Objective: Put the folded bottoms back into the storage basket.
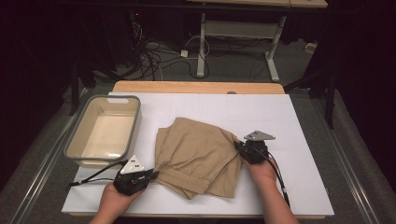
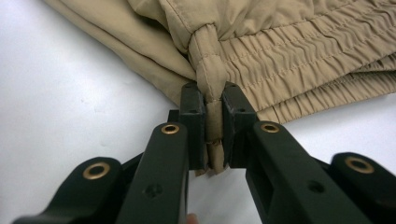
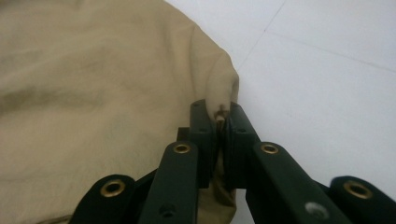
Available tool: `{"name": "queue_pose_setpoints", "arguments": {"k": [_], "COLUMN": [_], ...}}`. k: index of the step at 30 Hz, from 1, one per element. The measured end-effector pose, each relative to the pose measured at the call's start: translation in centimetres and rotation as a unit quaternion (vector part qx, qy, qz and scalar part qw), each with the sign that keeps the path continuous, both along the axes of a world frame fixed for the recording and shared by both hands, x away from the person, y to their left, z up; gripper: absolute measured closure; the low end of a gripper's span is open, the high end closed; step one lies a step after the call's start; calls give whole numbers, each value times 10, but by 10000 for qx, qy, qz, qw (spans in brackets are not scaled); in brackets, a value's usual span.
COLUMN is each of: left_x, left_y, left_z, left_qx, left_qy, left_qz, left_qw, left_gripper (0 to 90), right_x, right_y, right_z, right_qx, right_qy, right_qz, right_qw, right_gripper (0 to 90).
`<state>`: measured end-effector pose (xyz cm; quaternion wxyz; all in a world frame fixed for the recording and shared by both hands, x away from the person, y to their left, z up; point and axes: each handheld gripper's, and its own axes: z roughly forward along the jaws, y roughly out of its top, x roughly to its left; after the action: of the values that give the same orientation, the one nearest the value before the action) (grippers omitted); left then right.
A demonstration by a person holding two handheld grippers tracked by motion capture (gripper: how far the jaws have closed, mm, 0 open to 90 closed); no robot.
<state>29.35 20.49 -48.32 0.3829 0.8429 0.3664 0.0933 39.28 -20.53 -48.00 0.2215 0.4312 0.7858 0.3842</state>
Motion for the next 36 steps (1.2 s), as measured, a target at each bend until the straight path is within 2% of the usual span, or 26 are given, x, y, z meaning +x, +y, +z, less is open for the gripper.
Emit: {"name": "queue_pose_setpoints", "arguments": {"k": [1, 2, 5, 7, 8, 9, 13, 18, 20, 22, 28, 35, 36], "left_x": [1, 3, 6, 9, 11, 14, 22, 27, 28, 29, 33, 35, 36], "left_y": [0, -1, -7, -9, -10, -9, -9, -7, -7, -8, -9, -10, -11], "left_z": [2, 5, 13, 19, 21, 24, 33, 46, 49, 50, 50, 46, 45], "left_qx": [17, 135, 529, 688, 711, 735, 971, 1394, 1580, 1762, 2016, 2127, 2177], "left_qy": [71, 153, 185, 272, 322, 472, 729, 913, 962, 1071, 1269, 1363, 1385], "left_qz": [4, -17, -125, -182, -184, -177, -175, -128, -145, -194, -221, -263, -272], "left_qw": [10000, 9998, 9984, 9971, 9968, 9960, 9924, 9859, 9826, 9783, 9710, 9672, 9658], "left_gripper": [792, 792, 792, 792, 792, 792, 794, 794, 794, 794, 793, 795, 796], "right_x": [-1, -2, -4, -6, -7, -7, -10, -12, -12, -12, -13, -15, -15], "right_y": [-1, -1, -1, -1, -1, -1, -1, 4, 8, 11, 16, 16, 16], "right_z": [1, 1, 3, 6, 8, 9, 12, 10, 9, 9, 6, 3, 3], "right_qx": [34, 36, 87, 135, 195, 225, 301, 407, 471, 514, 553, 485, 492], "right_qy": [-53, -84, -175, -276, -313, -328, -432, -406, -377, -376, -449, -519, -523], "right_qz": [3, 13, 20, 41, 50, 51, 124, 196, 208, 198, 144, 157, 155], "right_qw": [10000, 10000, 9998, 9995, 9993, 9992, 9985, 9982, 9980, 9978, 9974, 9973, 9973], "right_gripper": [862, 862, 862, 862, 862, 862, 862, 861, 860, 860, 861, 860, 860]}}
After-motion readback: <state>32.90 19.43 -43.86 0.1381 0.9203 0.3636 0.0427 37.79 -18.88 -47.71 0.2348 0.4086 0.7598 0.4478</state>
